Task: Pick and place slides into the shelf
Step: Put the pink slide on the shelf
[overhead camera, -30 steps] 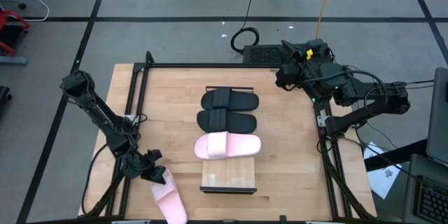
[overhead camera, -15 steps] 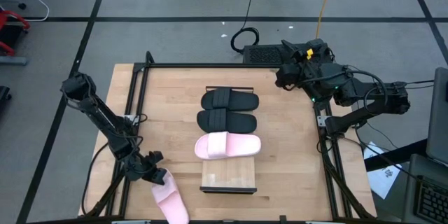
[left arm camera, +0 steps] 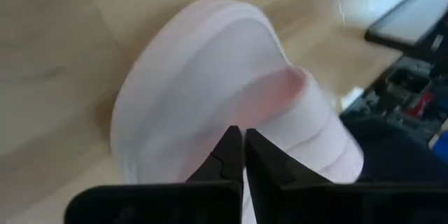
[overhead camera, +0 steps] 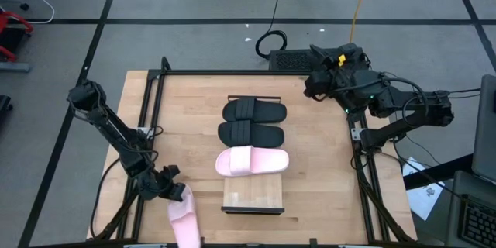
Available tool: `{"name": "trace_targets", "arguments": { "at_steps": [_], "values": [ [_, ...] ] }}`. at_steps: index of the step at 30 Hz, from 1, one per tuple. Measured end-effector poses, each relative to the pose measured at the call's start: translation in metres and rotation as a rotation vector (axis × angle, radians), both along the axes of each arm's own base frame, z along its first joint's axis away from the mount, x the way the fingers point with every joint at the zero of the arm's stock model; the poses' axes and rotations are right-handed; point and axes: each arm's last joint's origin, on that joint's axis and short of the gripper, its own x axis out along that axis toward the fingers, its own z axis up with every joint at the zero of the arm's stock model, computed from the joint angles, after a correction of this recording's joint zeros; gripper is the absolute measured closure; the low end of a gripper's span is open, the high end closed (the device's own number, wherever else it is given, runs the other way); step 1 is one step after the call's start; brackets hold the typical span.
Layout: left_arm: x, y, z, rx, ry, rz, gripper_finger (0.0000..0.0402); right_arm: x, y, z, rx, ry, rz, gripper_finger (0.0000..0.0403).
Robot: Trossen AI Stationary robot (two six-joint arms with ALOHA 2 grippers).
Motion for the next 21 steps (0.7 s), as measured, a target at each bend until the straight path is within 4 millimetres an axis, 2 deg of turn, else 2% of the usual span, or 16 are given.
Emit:
{"name": "trace_targets", "arguments": {
  "at_steps": [11,21],
  "values": [
    [-0.001,0.007,-0.004,0.073,-0.003,0.141,0.0401,0.007,0.001,-0.004,-0.002,0.019,0.002,0.0296],
    [-0.004,0.012,-0.008,0.086,0.079,0.217,0.0401,0.007,0.001,-0.004,-0.002,0.019,0.003,0.0296]
  ]
}}
